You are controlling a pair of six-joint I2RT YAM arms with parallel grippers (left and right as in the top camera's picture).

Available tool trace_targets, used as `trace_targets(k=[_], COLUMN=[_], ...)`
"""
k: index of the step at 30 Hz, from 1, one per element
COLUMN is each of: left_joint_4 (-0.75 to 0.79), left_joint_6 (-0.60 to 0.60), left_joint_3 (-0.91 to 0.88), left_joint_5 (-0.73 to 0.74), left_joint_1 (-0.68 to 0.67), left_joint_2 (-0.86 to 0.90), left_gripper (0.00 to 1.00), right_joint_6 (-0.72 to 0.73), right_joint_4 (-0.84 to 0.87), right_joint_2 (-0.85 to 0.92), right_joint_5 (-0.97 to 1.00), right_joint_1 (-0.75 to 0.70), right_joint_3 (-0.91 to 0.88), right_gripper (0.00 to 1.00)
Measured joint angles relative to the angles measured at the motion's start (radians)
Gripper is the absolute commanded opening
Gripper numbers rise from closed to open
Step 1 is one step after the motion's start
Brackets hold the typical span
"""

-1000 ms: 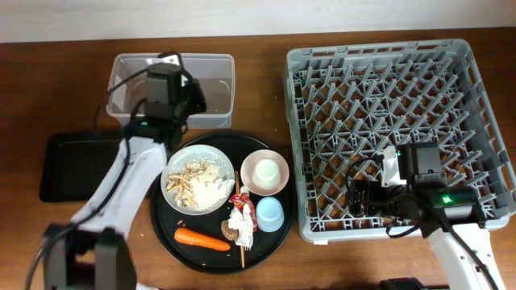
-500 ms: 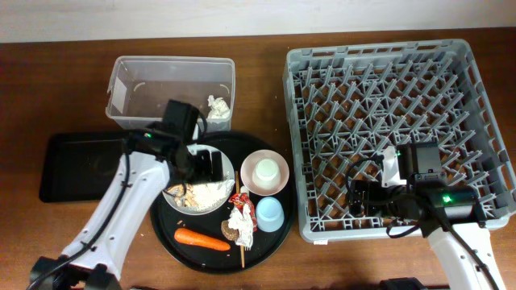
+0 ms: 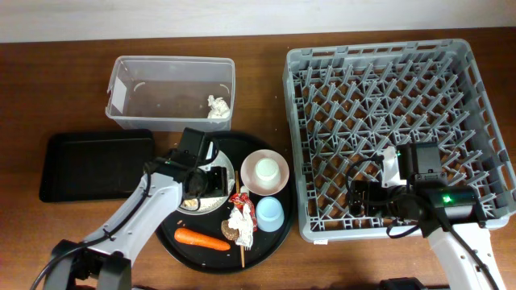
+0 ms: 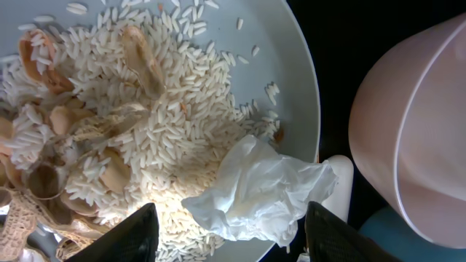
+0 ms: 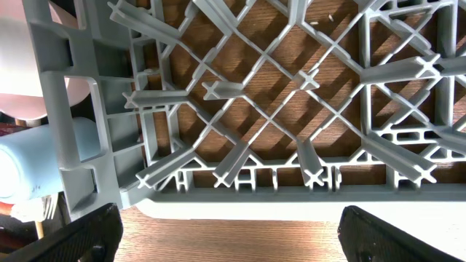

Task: Sort waste into correct bins and load items into the dishwasher rack
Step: 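Carry the tissue to the clear bin and release it, then grasp another tissue from the tray and drop it in the bin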

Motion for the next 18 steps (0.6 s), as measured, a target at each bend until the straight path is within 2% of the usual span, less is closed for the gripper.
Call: trace_targets(k=[2, 4, 5, 6, 10, 11, 13, 18], left_joint_4=[0.014, 0.019, 0.020, 0.023, 0.041, 0.041, 0.041, 0.008], left_joint_6=[0.000, 0.000, -0.003, 0.001, -0.003, -0.003, 0.000, -0.003], left_joint_3=[-0.002, -0.002, -0.004, -0.005, -0.005, -0.005, -0.005, 0.020], left_joint_5=[-0.003, -0.003, -0.002, -0.003, -0.002, 0.001, 0.005, 0.009], left_joint_1=[0.000, 0.000, 0.000, 0.000, 0.000, 0.000, 0.000, 0.000], left_joint_2=[0.009, 0.053, 0.068, 0.069, 0.069, 0.069, 0.069, 0.045], left_gripper=[0.64, 0.45, 0.30, 0.24, 0.19, 0.10, 0.01, 0.01], right_joint_6=[0.000, 0.000, 0.000, -0.001, 0.000, 0.000, -0.001, 0.000], right_joint_4=[0.000, 0.000, 0.000, 0.000, 0.000, 0.000, 0.000, -0.001], right_joint_2=[0.000, 0.000, 0.000, 0.000, 0.000, 0.000, 0.000, 0.000], right_joint_5=[0.000, 0.000, 0.000, 0.000, 0.000, 0.000, 0.000, 0.000], right_joint_1=[0.000, 0.000, 0.000, 0.000, 0.000, 0.000, 0.000, 0.000], right_joint_3=[0.000, 0.000, 0.000, 0.000, 0.000, 0.000, 0.000, 0.000], right_gripper=[0.98, 0.98, 0.98, 0.98, 0.98, 0.98, 0.98, 0.98])
